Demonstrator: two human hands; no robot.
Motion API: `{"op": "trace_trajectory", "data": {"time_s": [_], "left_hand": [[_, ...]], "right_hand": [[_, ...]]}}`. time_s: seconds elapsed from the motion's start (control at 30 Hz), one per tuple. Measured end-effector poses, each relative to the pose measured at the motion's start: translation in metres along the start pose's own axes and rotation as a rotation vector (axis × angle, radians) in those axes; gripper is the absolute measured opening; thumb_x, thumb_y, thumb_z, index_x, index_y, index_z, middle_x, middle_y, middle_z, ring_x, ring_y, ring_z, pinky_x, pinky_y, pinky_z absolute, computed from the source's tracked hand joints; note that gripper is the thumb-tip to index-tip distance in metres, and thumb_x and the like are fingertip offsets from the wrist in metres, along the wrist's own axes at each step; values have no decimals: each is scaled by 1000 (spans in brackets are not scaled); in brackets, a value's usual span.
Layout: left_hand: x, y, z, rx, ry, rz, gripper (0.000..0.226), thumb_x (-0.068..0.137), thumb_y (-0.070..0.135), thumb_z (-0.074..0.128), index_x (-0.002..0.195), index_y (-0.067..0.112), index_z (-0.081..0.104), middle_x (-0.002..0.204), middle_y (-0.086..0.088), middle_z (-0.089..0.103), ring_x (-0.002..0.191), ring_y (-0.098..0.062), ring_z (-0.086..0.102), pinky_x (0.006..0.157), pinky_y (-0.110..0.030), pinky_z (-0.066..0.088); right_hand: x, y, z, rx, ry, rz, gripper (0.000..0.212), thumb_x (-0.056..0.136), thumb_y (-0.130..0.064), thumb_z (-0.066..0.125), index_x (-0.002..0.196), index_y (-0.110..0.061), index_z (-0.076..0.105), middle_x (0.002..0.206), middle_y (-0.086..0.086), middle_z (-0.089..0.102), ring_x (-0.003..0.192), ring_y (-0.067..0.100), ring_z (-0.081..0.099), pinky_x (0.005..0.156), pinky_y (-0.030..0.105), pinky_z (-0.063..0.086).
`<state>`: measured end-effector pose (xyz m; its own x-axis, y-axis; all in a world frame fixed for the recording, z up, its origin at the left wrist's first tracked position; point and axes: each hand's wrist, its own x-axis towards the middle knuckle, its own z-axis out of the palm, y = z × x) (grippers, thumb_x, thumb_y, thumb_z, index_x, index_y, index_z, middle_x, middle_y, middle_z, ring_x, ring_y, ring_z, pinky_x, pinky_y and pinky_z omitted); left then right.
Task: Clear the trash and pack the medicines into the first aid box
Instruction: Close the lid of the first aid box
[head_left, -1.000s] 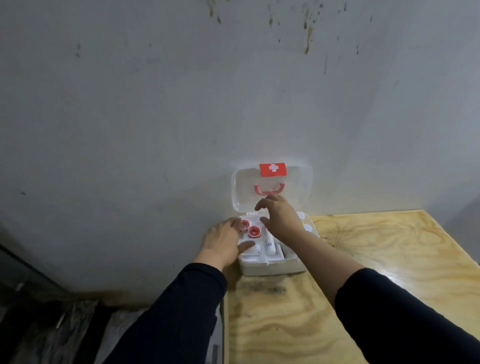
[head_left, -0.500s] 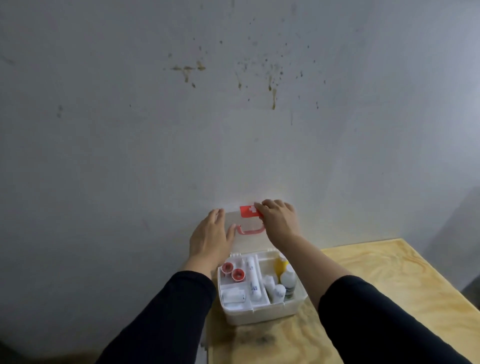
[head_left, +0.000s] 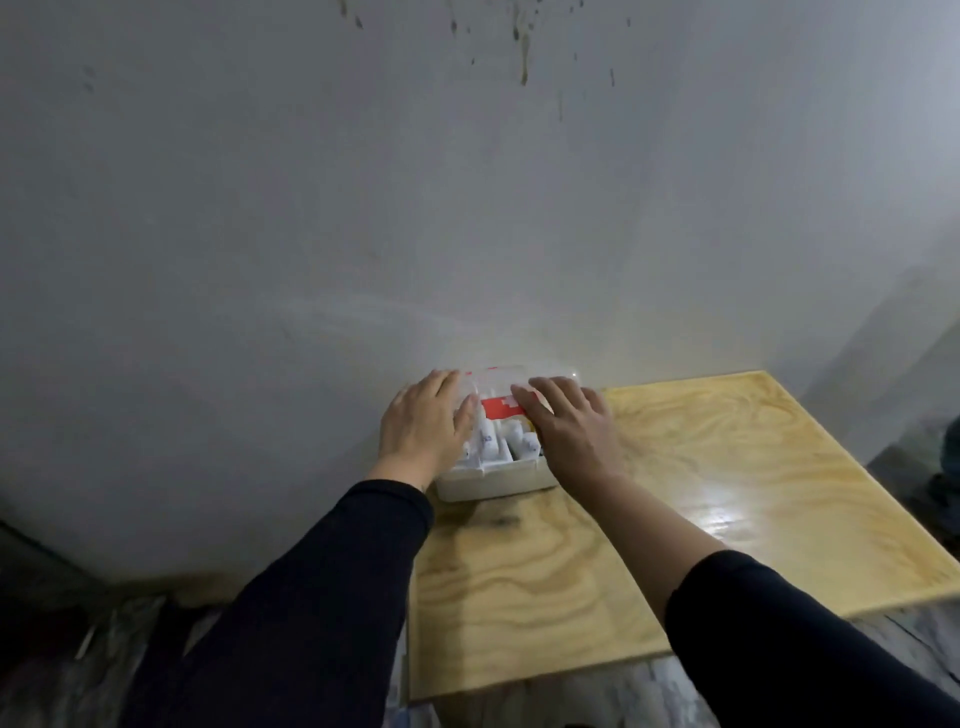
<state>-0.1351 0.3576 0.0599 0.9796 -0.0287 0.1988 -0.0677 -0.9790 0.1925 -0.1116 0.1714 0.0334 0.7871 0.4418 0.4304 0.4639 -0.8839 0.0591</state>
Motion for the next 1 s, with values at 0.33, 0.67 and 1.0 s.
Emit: {"op": "trace_trajectory", "data": {"time_s": [0.33,0.67,1.0], "left_hand": [[-33,6,46,-28,-119,-17,58,103,43,27,154,15,22,162,-1,22,149,-17,20,120,-34,21],[-13,2,52,84,-233,80,79,99,49,38,155,12,-3,164,-5,-5,151,-20,-4,122,-35,1],[11,-5,70,171,-168,67,79,101,44,40,154,10,-7,164,-6,-8,151,-20,-6,121,-35,-1]], "right_hand": [[-52,-9,31,-41,-128,-33,40,80,-26,66,120,-25,61,117,2,63,106,25,61,82,39,52],[-14,2,37,64,-469,-3,74,96,-57,25,152,-19,-6,162,8,-10,149,26,-13,121,47,-2],[7,6,57,60,-402,1,73,96,-49,37,153,-18,4,162,11,-1,149,30,-7,122,51,3]]}}
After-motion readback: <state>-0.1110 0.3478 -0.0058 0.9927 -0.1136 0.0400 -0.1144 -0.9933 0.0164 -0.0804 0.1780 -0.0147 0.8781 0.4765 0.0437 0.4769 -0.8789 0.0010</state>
